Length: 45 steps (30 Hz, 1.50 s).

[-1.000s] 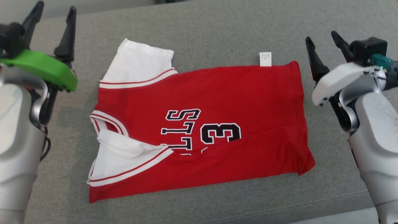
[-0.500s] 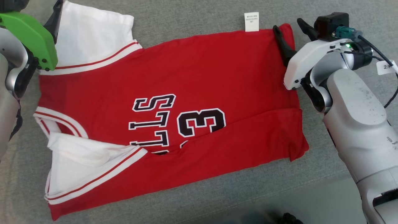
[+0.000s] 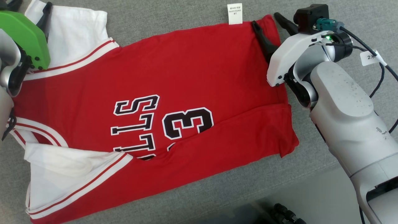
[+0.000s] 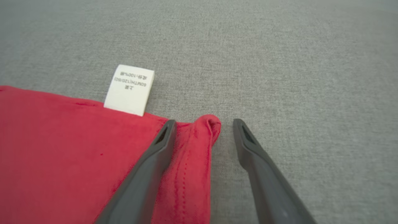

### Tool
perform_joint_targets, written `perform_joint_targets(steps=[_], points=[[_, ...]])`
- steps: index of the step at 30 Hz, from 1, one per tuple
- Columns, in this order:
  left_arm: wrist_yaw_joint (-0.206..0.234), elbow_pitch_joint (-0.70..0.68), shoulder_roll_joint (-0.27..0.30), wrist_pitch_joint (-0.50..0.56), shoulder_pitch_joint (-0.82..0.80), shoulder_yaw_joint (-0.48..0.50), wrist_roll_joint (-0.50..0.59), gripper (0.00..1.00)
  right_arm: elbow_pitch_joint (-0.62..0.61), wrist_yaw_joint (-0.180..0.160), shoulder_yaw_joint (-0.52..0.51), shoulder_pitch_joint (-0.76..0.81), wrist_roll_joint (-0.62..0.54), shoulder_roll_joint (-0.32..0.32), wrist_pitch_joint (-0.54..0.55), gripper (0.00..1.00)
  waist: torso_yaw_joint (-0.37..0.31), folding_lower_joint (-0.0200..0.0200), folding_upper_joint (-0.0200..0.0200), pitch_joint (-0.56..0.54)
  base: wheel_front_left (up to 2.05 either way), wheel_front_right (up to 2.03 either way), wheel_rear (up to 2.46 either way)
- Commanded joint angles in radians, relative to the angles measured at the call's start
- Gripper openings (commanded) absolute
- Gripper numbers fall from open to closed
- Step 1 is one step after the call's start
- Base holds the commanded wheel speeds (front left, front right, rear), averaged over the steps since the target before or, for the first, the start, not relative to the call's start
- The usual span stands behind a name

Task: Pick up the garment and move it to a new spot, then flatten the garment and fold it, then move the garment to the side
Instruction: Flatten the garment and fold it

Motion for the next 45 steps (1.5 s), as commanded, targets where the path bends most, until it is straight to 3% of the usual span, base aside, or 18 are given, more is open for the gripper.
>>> perform_joint_targets(steps=[1,2,15,27,36,45], points=[[-0.004,0.013,-0.011,0.028,0.03,-0.03,-0.015,0.05,0.004,-0.002,0.015,0.01,0.017,-0.008,0.015,0.18,0.008,-0.0001,0.0,-0.012,0.0,0.0,0.0],[-0.004,0.009,-0.013,0.028,0.031,-0.034,-0.032,0.0,-0.001,-0.002,0.017,0.013,0.025,-0.011,0.014,0.0,0.011,-0.0001,0.0,-0.017,0.0,0.0,0.0],[-0.003,-0.069,-0.032,-0.174,-0.002,-0.039,-0.19,0.0,0.001,-0.002,-0.007,0.046,0.021,-0.07,-0.127,0.0,0.096,-0.0001,0.0,-0.116,0.0,0.0,0.0],[-0.003,-0.323,0.006,-0.303,0.205,-0.056,-0.29,0.0,0.04,-0.002,-0.034,0.177,0.027,-0.131,-0.246,0.0,0.195,-0.0001,0.0,-0.195,0.0,0.0,0.0],[0.019,-0.507,-0.002,-0.308,0.461,0.156,-0.171,0.0,-0.009,-0.002,-0.102,0.289,-0.001,-0.134,-0.285,0.0,0.215,-0.0001,0.0,-0.238,0.0,0.0,0.0],[0.051,-0.657,-0.068,-0.308,0.751,0.329,-0.057,0.0,-0.138,-0.002,-0.215,0.444,-0.045,-0.136,-0.286,0.0,0.239,-0.0001,0.0,-0.286,0.0,0.0,0.0]])
